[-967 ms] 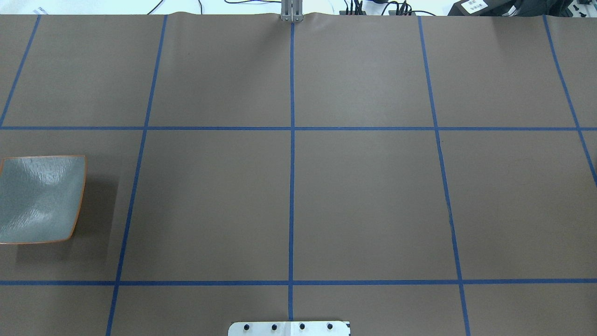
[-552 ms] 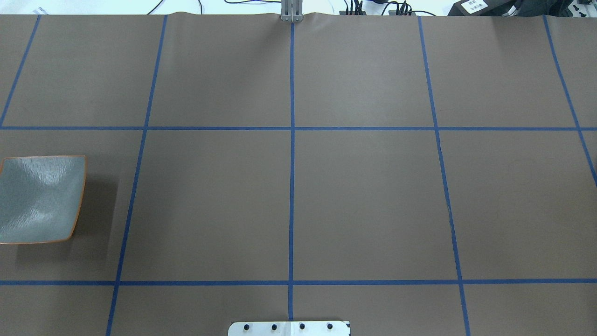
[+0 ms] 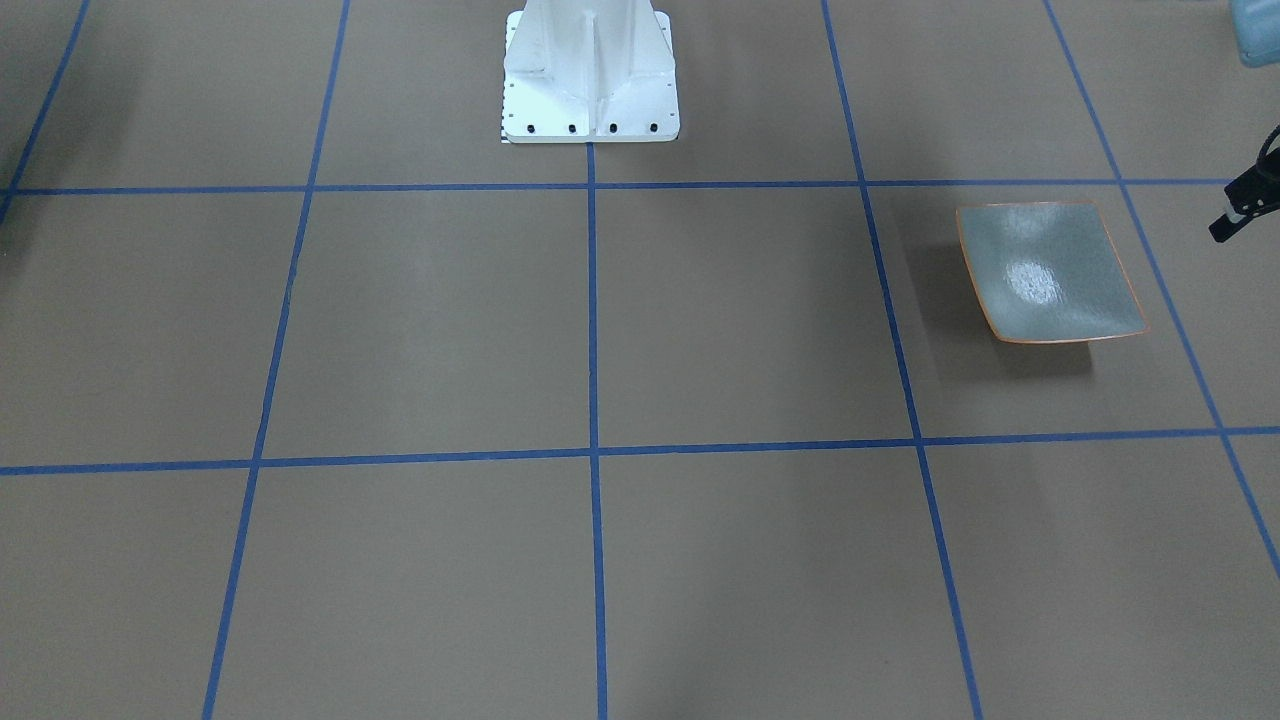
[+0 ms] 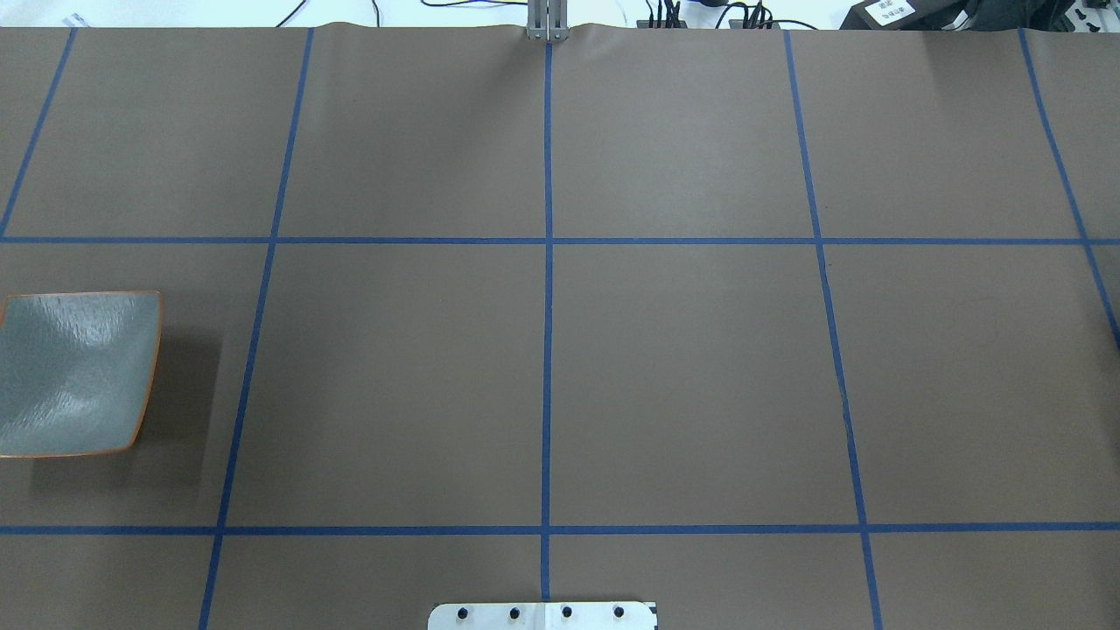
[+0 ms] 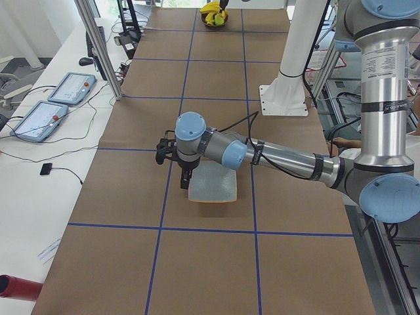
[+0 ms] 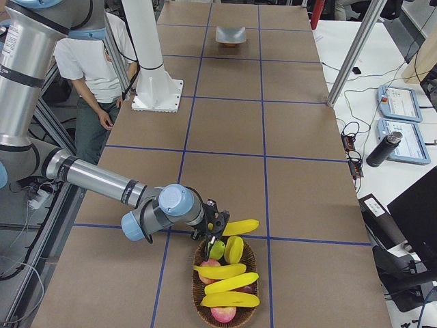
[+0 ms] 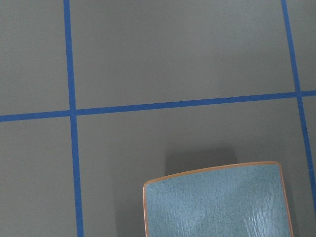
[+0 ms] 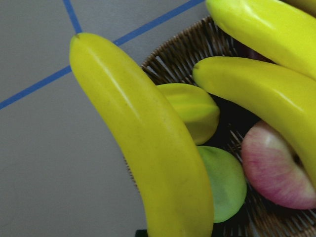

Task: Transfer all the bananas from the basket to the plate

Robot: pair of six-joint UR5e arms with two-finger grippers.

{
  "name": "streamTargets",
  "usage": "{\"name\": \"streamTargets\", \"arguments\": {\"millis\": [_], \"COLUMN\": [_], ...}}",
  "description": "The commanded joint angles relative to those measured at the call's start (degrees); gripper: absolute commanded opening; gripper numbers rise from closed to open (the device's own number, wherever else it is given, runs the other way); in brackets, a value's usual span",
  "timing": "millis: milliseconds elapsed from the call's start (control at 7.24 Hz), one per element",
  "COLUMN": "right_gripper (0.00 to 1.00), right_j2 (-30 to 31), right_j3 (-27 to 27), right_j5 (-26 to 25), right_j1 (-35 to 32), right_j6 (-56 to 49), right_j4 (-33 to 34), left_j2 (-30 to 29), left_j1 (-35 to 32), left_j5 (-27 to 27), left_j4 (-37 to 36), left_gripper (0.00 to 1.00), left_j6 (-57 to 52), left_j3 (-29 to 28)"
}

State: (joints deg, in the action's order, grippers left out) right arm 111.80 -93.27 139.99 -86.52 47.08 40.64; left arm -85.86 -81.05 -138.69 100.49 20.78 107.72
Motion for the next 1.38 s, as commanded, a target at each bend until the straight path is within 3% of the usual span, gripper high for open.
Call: {"name": "streamTargets", "arguments": {"millis": [0,276,690,967,1243], "right_gripper": [0.00,0.00,0.00,0.00,0.00], "right_j2": [-5.59,-15.68,-37.02,-44.26,-53.75], "right_j3": [-2.17,-4.71,-7.80,-9.73,-10.17], "right_j5": [0.81,0.81,-0.58,-5.92,-8.32], "right_j1": [4.30,11.77,22.94,31.19,37.36], "right_j6": [1.68,9.65,23.52,32.84,35.70], "right_j4": [0.14,5.99,22.68,26.57,37.27], "left_j2": [-6.39,-16.40,-31.95,-38.65,-42.35], "left_j1": [2.11,8.59,20.64,25.48,29.87], "left_j5": [-0.09,-0.44,0.17,0.35,5.76], "left_j4": [-0.04,0.14,0.40,0.40,0.40], "left_gripper": [1.00,1.00,1.00,1.00,1.00], "left_j6": [12.13,28.28,50.70,59.60,62.26], "left_j3": [-0.31,-0.58,-5.04,-6.46,-6.55]}}
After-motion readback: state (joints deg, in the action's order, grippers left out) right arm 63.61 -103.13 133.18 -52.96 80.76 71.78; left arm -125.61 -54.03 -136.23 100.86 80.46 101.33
